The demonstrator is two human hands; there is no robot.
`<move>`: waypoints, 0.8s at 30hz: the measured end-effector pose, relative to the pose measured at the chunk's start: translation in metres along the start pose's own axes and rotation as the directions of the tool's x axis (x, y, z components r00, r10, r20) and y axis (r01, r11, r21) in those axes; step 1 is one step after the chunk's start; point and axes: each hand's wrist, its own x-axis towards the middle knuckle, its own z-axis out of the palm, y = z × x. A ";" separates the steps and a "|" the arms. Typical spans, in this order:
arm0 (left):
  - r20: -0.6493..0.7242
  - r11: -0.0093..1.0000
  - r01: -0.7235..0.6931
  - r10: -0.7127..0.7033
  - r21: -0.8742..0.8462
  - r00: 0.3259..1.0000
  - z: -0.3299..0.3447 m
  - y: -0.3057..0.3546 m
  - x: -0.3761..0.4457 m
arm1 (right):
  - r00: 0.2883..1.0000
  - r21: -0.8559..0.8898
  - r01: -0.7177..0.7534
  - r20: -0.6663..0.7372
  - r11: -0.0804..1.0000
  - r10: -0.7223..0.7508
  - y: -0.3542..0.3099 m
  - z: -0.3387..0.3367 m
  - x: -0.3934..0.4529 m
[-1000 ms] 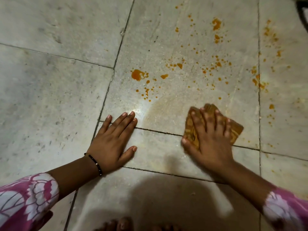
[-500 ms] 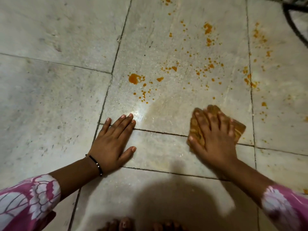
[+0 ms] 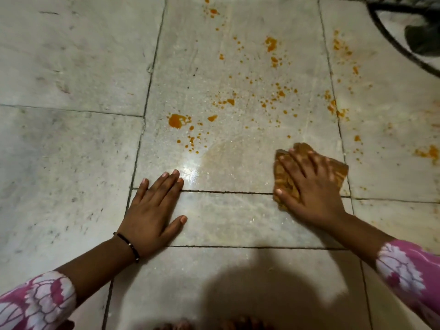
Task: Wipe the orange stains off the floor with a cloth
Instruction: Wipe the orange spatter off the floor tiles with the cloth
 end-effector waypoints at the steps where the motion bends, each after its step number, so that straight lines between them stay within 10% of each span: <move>1: -0.009 1.000 0.008 -0.008 0.002 1.000 0.001 0.001 0.000 | 1.000 -0.014 -0.023 0.016 1.000 0.023 -0.004 0.003 -0.020; 9: 0.014 0.990 -0.126 0.126 0.058 0.992 0.001 0.020 0.014 | 0.862 -0.019 0.505 0.067 0.863 -0.503 -0.100 0.013 -0.014; 16: 0.054 0.985 -0.148 0.143 0.089 0.988 0.002 0.004 0.007 | 1.000 -0.038 0.018 0.004 0.999 -0.018 -0.035 0.007 -0.001; 24: 0.012 0.983 -0.166 0.166 0.072 0.986 0.002 0.004 0.008 | 0.904 0.002 0.425 0.047 0.905 -0.425 -0.114 0.006 0.027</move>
